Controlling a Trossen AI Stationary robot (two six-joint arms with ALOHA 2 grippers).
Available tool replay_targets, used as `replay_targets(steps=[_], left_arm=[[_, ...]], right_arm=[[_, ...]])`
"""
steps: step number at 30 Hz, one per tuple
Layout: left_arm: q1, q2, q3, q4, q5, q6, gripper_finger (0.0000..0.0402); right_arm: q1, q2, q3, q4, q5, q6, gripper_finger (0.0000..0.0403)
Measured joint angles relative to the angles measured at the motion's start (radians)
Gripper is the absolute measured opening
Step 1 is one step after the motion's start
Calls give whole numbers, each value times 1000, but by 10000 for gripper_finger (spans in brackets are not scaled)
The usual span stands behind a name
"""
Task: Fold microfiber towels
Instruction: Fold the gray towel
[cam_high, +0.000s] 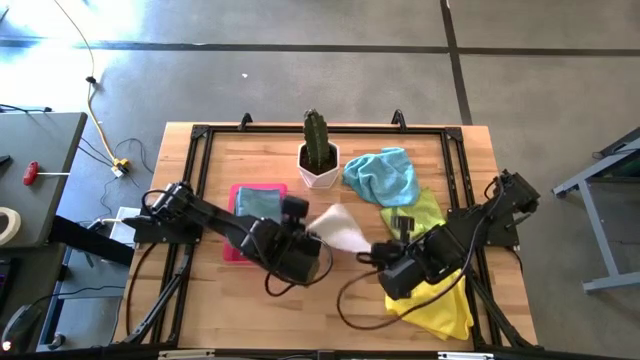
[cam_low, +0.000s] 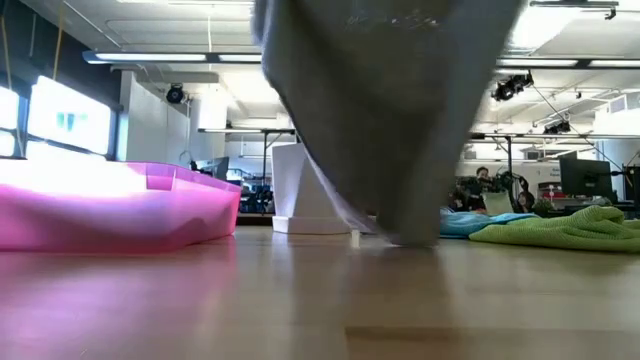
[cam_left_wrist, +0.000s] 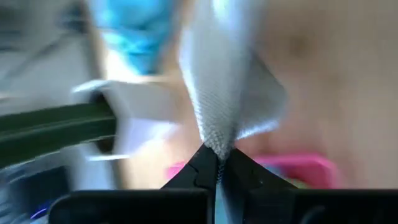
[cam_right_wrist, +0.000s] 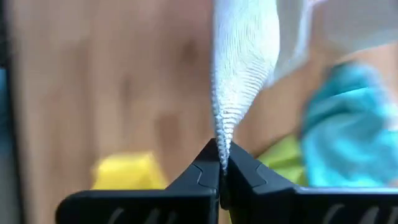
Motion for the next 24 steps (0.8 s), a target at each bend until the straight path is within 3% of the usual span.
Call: replay_targets(steps=[1,3,7,8,10,13,15,16,18,22,24], left_arm=[[0,0,3,-1,49,23,0],[-4,0,6,1,31,66,0],[-3,1,6,0,-325,24,0],[-1,0,6,0,-359,4,0],[1,0,6,1,-258,19,0],[-5,1,6,1,118,123,0],[-8,1,6,7,249,198,0],[-11,1,6,5,232,220,0],[-12,1,6,-1,50,228,0],[-12,1,6,-1,-600,196,0],[-10,1,6,10,-822,196,0]], right_arm=[[0,0,0,-2,-37,-13,0],[-2,0,-1,-32,-5,-35,0],[-7,-1,-2,-130,319,87,0],[-14,-2,-2,-109,315,94,0],[-30,-1,4,-32,101,12,0],[-37,-1,6,60,-232,-148,0],[-37,-2,7,82,-320,-277,0],[-37,-4,8,69,-298,-316,0],[-45,-7,29,-3,-140,-348,0],[-52,-10,75,-133,440,-310,0],[-53,-17,77,-102,644,-319,0]])
